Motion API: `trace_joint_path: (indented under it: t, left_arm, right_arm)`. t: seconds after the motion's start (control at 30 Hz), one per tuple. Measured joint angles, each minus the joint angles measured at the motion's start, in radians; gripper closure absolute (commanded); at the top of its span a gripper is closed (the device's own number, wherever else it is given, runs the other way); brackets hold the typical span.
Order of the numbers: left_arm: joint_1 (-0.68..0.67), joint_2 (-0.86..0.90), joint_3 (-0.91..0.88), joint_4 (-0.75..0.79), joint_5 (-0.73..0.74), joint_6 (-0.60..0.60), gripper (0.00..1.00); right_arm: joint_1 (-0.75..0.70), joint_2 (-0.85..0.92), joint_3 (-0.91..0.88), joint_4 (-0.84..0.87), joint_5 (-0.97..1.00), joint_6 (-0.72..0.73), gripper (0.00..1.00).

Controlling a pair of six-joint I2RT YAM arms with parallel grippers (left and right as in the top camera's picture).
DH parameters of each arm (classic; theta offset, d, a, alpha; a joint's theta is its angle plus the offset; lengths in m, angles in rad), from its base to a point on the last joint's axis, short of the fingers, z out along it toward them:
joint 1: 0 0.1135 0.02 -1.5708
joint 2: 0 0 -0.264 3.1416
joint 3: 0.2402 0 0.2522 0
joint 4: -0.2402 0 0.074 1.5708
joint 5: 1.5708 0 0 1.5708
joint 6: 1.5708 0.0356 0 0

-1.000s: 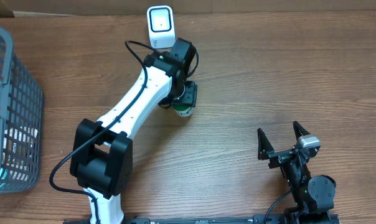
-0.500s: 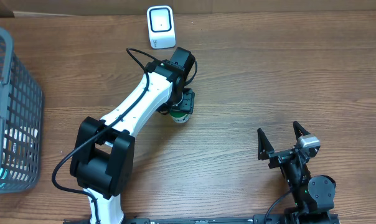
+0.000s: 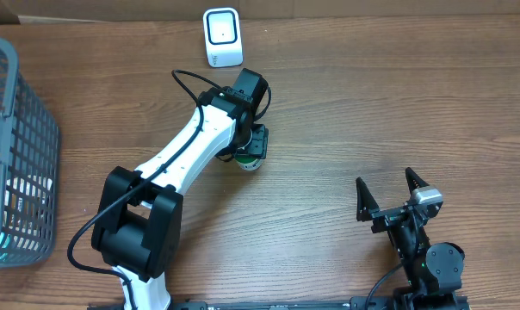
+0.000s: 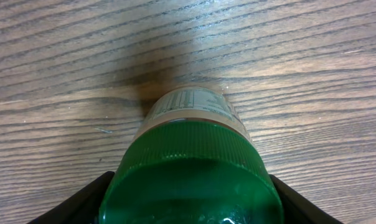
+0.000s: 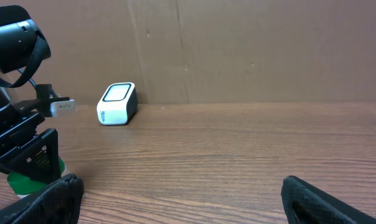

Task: Scan the item barcode
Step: 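Lower the jar onto the table and open the left gripper, then move the left gripper back into the basket toward the snack bag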

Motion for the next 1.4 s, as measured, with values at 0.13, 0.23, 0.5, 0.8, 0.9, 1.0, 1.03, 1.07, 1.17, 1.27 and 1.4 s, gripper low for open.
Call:
trace_joint_path:
  t: [0.13, 0.23, 0.5, 0.8, 0.9, 1.0, 1.03, 1.07, 1.17, 1.27, 1.4]
  left_arm:
    - [0.0, 0.001, -0.014, 0.004, 0.01, -0.003, 0.16]
    - [0.0, 0.011, -0.029, -0.003, 0.017, -0.004, 0.13]
    - [0.009, 0.034, 0.154, -0.127, 0.024, -0.001, 0.11]
    - [0.066, 0.035, 0.766, -0.475, 0.026, 0.031, 0.11]
    - [0.103, 0.032, 0.946, -0.587, 0.024, 0.034, 0.11]
    - [0.16, 0.032, 1.109, -0.706, 0.023, 0.035, 0.12]
    - [0.186, 0.031, 1.159, -0.732, 0.023, 0.035, 0.12]
    - [0.21, 0.027, 1.194, -0.743, 0.023, 0.038, 0.12]
    - [0.295, 0.005, 1.242, -0.747, 0.029, 0.058, 0.11]
    - [0.38, -0.027, 1.244, -0.75, 0.034, 0.068, 0.08]
    - [0.511, -0.077, 1.244, -0.751, 0.038, 0.079, 0.01]
  right_arm:
    - [0.0, 0.0, 0.0, 0.0, 0.0, 0.0, 0.0]
    - [0.0, 0.0, 0.0, 0.0, 0.0, 0.0, 0.0]
    - [0.0, 0.0, 0.0, 0.0, 0.0, 0.0, 0.0]
    - [0.0, 0.0, 0.0, 0.0, 0.0, 0.0, 0.0]
    - [0.0, 0.0, 0.0, 0.0, 0.0, 0.0, 0.0]
    - [0.0, 0.0, 0.0, 0.001, 0.0, 0.0, 0.0]
    - [0.0, 0.0, 0.0, 0.0, 0.0, 0.0, 0.0]
    - [0.0, 0.0, 0.0, 0.0, 0.0, 0.0, 0.0]
    - [0.0, 0.0, 0.0, 0.0, 0.0, -0.001, 0.0]
    - [0.0, 0.0, 0.0, 0.0, 0.0, 0.0, 0.0]
    - [0.0, 0.0, 0.0, 0.0, 0.0, 0.0, 0.0]
